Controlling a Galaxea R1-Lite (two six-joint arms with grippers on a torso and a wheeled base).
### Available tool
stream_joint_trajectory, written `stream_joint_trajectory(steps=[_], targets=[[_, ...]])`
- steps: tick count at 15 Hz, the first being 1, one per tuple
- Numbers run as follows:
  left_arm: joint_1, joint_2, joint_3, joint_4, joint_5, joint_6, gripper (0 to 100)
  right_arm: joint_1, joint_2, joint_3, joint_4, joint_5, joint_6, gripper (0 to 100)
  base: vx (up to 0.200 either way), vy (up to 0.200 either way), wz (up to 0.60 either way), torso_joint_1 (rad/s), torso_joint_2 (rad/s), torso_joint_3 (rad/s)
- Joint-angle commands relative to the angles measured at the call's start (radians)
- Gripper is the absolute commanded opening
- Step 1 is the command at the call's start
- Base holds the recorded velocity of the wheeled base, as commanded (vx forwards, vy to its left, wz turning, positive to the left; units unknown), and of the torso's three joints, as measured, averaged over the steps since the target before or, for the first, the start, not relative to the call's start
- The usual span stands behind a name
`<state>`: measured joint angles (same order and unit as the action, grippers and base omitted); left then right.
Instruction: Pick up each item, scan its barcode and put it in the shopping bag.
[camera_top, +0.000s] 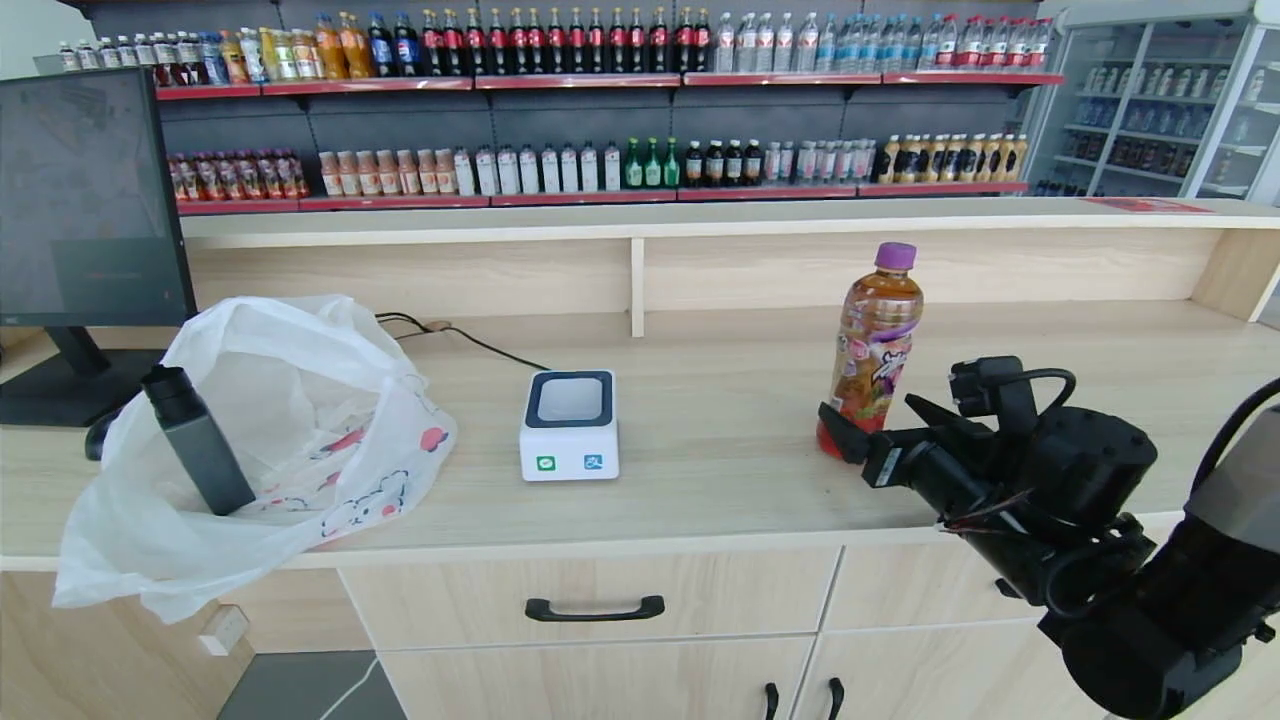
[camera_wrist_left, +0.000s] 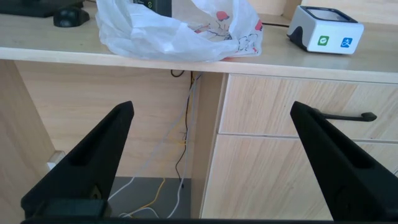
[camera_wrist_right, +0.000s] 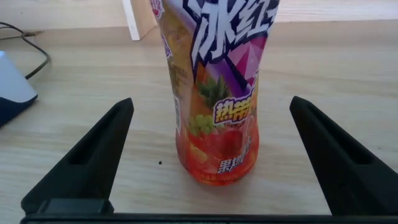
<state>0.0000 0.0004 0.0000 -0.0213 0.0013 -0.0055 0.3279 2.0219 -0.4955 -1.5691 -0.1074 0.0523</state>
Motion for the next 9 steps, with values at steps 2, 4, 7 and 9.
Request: stream_joint_trajectory(steps=[2, 4, 7, 9], targets=[[0.0, 0.0, 0.0, 0.0, 0.0, -0.001, 100, -0.006, 0.041, -0.074, -0.002, 0.0, 0.0, 100, 0.0, 0.0, 0.0, 0.0, 0.0, 0.0], [0.0, 0.0, 0.0, 0.0, 0.0, 0.002, 100, -0.024, 0.05, -0.11, -0.002, 0.0, -0.002, 100, 0.0, 0.0, 0.0, 0.0, 0.0, 0.0], [0.0, 0.0, 0.0, -0.002, 0.0, 0.004, 100, -0.036, 0.087, -0.192, -0.002, 0.0, -0.003, 100, 0.0, 0.0, 0.0, 0.0, 0.0, 0.0], [0.0, 0.0, 0.0, 0.0, 0.0, 0.004, 100, -0.041, 0.106, -0.209, -0.002, 0.0, -0.003, 100, 0.0, 0.0, 0.0, 0.0, 0.0, 0.0]])
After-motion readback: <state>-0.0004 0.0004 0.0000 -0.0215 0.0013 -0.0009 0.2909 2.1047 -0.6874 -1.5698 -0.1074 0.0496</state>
